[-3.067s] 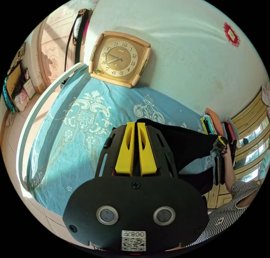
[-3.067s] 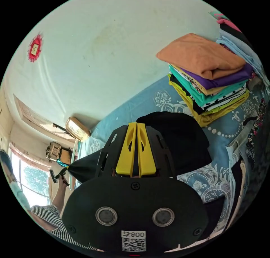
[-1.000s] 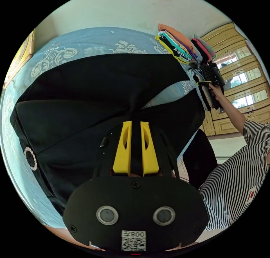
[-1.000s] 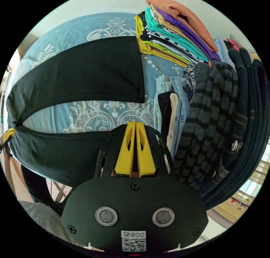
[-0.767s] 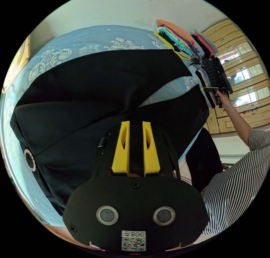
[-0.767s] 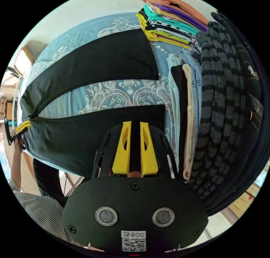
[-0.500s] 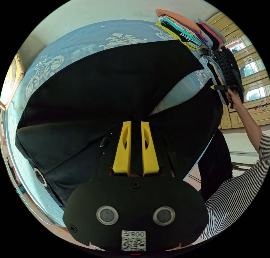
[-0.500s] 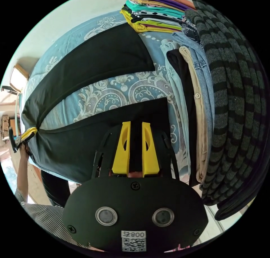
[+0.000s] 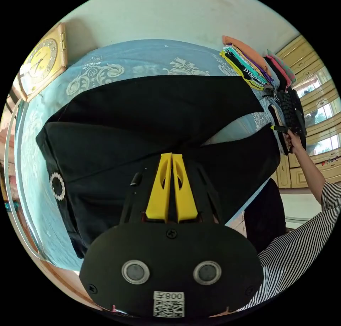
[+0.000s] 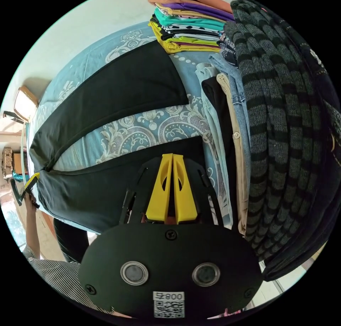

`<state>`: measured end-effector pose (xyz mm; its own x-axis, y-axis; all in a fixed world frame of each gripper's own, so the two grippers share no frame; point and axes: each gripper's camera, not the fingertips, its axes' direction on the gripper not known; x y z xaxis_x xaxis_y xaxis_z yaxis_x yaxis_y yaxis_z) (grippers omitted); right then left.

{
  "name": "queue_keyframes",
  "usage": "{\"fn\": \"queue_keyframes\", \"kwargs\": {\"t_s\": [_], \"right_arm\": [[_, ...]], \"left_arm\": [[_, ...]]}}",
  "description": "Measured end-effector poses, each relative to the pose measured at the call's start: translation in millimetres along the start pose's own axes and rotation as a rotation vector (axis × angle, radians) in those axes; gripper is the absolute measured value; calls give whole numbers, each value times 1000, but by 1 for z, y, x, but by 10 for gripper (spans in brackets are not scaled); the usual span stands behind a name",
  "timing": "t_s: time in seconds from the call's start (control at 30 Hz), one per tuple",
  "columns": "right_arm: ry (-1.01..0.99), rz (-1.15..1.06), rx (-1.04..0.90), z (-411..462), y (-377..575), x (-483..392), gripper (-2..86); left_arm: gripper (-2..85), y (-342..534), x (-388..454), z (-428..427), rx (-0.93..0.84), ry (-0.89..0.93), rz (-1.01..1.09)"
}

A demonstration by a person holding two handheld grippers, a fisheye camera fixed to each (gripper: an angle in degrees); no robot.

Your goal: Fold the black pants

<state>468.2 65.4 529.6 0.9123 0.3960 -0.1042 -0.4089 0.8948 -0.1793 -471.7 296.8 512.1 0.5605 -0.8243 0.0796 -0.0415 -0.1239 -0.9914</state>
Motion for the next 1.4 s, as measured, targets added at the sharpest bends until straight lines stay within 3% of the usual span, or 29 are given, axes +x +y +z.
{"fn": "queue_keyframes", "kwargs": {"t_s": [0.13, 0.2, 0.33, 0.43, 0.57, 0.7, 0.87, 1.0, 1.17, 1.33, 1.4], "right_arm": [[-121, -176, 17, 0, 24, -67, 2], [-234, -350, -27, 12, 47, -131, 2], [-270, -588, -154, 47, 82, -233, 5], [-220, -676, -155, 60, 97, -292, 9], [-345, -769, -79, 47, 77, -368, 29], [-385, -881, -3, 38, 29, -469, 74], [-429, -1014, 4, 43, -6, -600, 83], [-449, -1145, -38, 61, 11, -692, 81], [-421, -1174, -210, 119, 39, -755, 70], [-481, -1158, -211, 126, 40, -783, 48], [-514, -1122, -107, 110, 22, -796, 58]], "left_arm": [[17, 86, -56, -33, 11, -19, -187], [21, 142, -94, -45, -13, -61, -332], [19, 216, -140, -52, -74, -64, -494], [22, 264, -165, -74, 8, -22, -563], [60, 324, -200, -109, 136, -12, -651], [90, 397, -250, -122, 322, 157, -875], [34, 451, -292, -124, 345, 252, -913], [11, 516, -316, -149, 491, 358, -876], [12, 596, -342, -149, 532, 443, -965], [54, 629, -366, -160, 571, 511, -919], [86, 641, -376, -168, 598, 532, -888]]}}
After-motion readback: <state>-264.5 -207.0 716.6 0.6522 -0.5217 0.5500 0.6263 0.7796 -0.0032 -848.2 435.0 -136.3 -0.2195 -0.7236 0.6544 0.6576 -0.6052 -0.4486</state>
